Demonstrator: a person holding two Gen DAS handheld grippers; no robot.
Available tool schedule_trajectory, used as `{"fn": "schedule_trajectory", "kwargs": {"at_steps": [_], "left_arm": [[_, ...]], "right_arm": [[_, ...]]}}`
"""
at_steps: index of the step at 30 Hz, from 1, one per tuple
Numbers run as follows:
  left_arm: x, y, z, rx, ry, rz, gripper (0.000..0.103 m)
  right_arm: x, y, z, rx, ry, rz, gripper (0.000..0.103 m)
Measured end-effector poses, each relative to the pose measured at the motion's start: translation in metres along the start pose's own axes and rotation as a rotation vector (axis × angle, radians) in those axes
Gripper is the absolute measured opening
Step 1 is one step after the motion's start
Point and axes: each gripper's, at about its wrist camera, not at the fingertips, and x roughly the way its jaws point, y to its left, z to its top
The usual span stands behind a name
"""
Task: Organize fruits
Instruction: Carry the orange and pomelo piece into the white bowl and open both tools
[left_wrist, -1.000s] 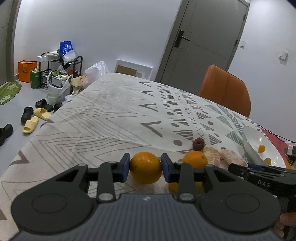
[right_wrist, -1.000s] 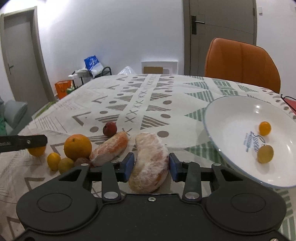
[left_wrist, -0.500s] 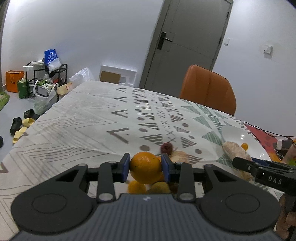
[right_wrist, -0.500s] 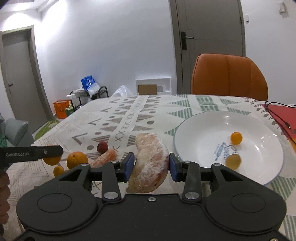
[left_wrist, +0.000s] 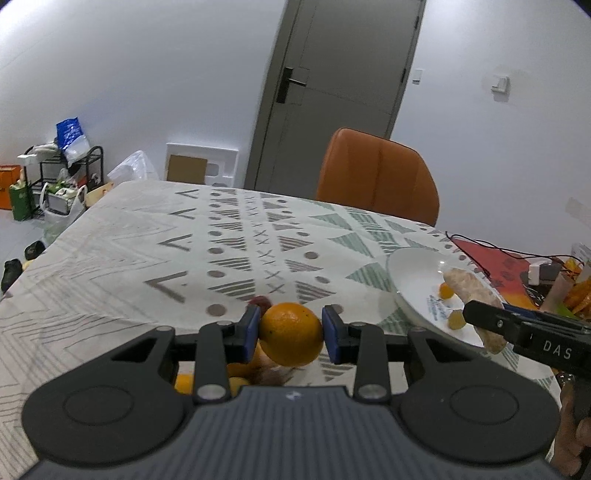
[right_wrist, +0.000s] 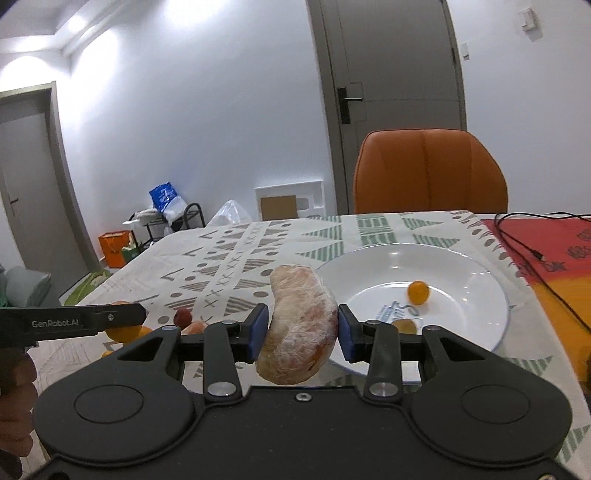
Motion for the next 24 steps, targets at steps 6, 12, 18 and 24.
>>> {"fn": "schedule_trajectory", "kwargs": {"at_steps": [6, 12, 18, 24], "left_arm": [[0.004, -0.018, 0.002, 0.028, -0.005, -0.017, 0.035], [0.009, -0.038, 0.005, 0.061, -0.010, -0.031, 0.034], [0.013, -0.054, 0.010, 0.087, -0.018, -0.038, 0.035], [0.021, -0.069, 0.013, 0.111, -0.015, -0.041, 0.035]], "right_arm": [[-0.009, -0.016, 0.000, 0.028, -0.017, -0.013, 0.038], [-0.016, -0.035, -0.001, 0.054, -0.030, -0.024, 0.038], [-0.017, -0.053, -0.002, 0.087, -0.043, -0.035, 0.038], [-0.014, -0.070, -0.006, 0.115, -0.037, -0.052, 0.038]]}}
